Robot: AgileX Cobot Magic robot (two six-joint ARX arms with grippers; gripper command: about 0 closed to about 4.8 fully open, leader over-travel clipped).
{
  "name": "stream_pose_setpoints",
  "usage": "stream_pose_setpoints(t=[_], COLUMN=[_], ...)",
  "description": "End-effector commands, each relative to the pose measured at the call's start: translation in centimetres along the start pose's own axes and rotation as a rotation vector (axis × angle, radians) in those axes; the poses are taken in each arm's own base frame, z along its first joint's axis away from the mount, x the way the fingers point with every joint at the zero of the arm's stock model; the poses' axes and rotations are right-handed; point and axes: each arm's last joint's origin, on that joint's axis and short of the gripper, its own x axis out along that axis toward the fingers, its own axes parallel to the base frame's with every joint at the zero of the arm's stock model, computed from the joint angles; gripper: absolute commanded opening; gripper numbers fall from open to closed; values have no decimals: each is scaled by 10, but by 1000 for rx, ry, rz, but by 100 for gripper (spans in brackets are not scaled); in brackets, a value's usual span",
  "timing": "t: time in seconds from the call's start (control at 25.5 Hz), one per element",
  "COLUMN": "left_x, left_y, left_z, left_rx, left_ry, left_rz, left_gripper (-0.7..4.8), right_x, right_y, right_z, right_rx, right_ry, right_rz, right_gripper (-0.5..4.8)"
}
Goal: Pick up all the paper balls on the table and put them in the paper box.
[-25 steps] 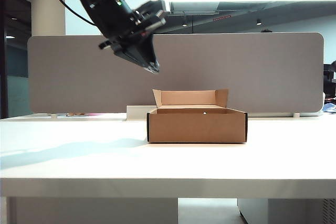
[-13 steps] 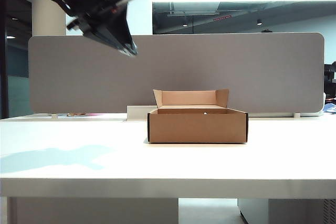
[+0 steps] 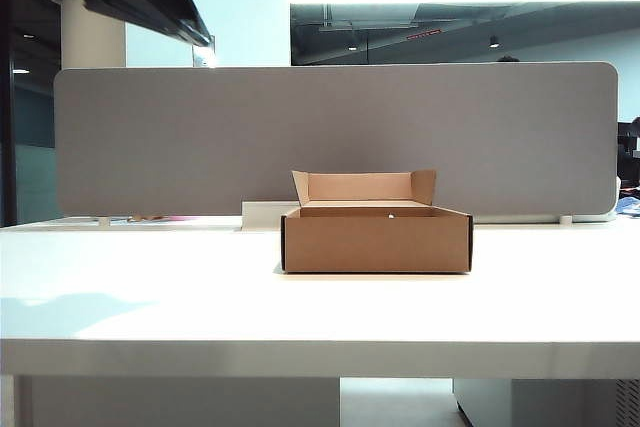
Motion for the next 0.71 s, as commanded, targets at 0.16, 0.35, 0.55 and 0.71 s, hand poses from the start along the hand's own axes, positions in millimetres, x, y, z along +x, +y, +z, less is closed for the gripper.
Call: stream_pose_setpoints(t=[0.16, 0.35, 0.55, 0.71], left_x=[-30, -61, -84, -100], left_y=[-6, -12, -15, -18], left_z=[-5, -10, -12, -16], left_rx=[12, 18, 20, 22], left_ry=[-71, -108, -149, -174], left_rz=[57, 105, 169, 214], left_gripper=[-3, -4, -4, -4], right_x=[9, 17, 19, 19], right_y=[-1, -3, -3, -3], right_z=[-10, -26, -32, -32], right_rx=[-2, -21, -35, -59], right_ry=[-57, -53, -28, -29], right_rz=[3, 2, 0, 0], right_gripper=[-8, -8, -7, -7])
